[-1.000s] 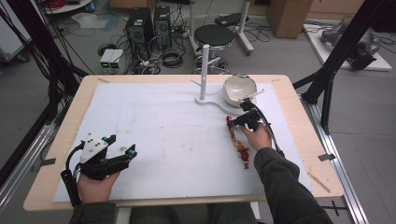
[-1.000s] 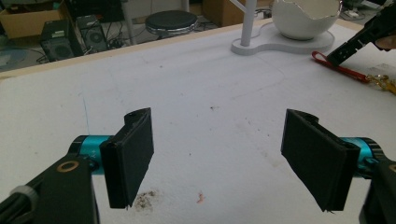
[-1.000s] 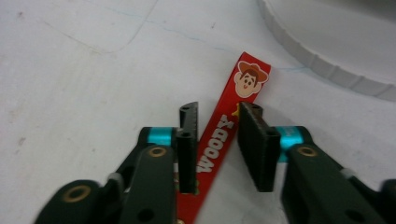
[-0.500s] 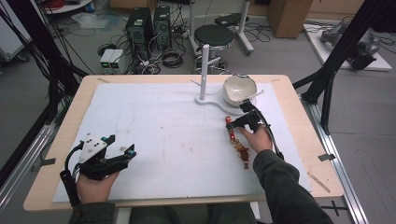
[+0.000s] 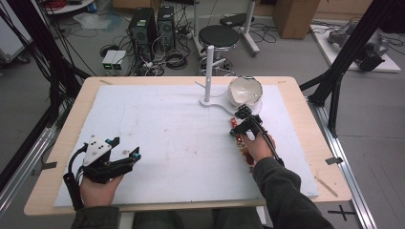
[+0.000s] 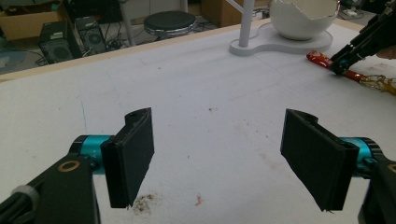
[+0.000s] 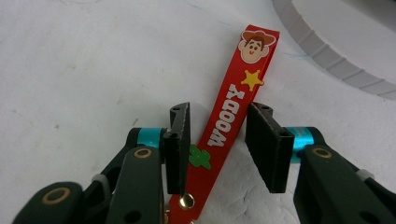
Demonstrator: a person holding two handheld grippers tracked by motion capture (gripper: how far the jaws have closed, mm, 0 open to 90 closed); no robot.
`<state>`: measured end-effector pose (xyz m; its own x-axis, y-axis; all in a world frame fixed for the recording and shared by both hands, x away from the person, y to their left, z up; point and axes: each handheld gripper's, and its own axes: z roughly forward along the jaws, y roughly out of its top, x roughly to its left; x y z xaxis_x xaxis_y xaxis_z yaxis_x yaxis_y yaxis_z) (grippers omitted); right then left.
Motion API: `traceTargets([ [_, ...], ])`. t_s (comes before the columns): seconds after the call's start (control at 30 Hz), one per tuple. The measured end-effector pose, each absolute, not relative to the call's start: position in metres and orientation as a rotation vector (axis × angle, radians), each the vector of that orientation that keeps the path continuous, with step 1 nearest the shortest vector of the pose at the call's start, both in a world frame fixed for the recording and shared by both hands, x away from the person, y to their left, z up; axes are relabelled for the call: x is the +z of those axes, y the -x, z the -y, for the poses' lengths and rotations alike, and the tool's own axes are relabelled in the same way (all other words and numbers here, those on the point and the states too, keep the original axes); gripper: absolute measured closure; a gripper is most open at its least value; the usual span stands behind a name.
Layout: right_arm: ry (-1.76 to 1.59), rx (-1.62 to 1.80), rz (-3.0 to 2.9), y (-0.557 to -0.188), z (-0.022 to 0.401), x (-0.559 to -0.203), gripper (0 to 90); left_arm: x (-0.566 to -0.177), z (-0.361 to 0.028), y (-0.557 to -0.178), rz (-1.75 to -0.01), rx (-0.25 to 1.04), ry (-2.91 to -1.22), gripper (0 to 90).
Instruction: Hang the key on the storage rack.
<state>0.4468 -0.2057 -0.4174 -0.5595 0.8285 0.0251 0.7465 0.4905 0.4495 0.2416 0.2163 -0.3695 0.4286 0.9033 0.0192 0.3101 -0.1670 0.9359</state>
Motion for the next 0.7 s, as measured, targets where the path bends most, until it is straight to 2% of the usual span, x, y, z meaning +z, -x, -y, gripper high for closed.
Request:
traceTargets([
  [0.1,-1.338,0.624,-2.541,-0.447,0.206,-0.417,70.4,-0.370,-0.216,-0.241,-1.059,0.756,-1.707,26.1],
  [0.27,-1.338,0.640,-2.556,-0.447,0.208,-0.416,73.3,-0.370,-0.219,-0.240,-1.067,0.760,-1.699,26.1],
  [0.37,-1.347,0.651,-2.556,-0.448,0.209,-0.417,71.8,-0.370,-0.220,-0.239,-1.067,0.762,-1.699,26.1],
  [0.4,-1.346,0.645,-2.550,-0.447,0.209,-0.416,64.7,-0.370,-0.220,-0.239,-1.070,0.762,-1.696,26.1],
  [0.47,-1.338,0.646,-2.556,-0.447,0.207,-0.417,60.4,-0.371,-0.221,-0.240,-1.068,0.763,-1.696,26.1],
  [0.6,-1.275,0.606,-2.550,-0.445,0.201,-0.417,61.6,-0.373,-0.220,-0.241,-1.072,0.756,-1.694,26.1],
  [0.7,-1.272,0.616,-2.555,-0.445,0.199,-0.418,67.5,-0.373,-0.219,-0.241,-1.066,0.755,-1.700,26.1],
])
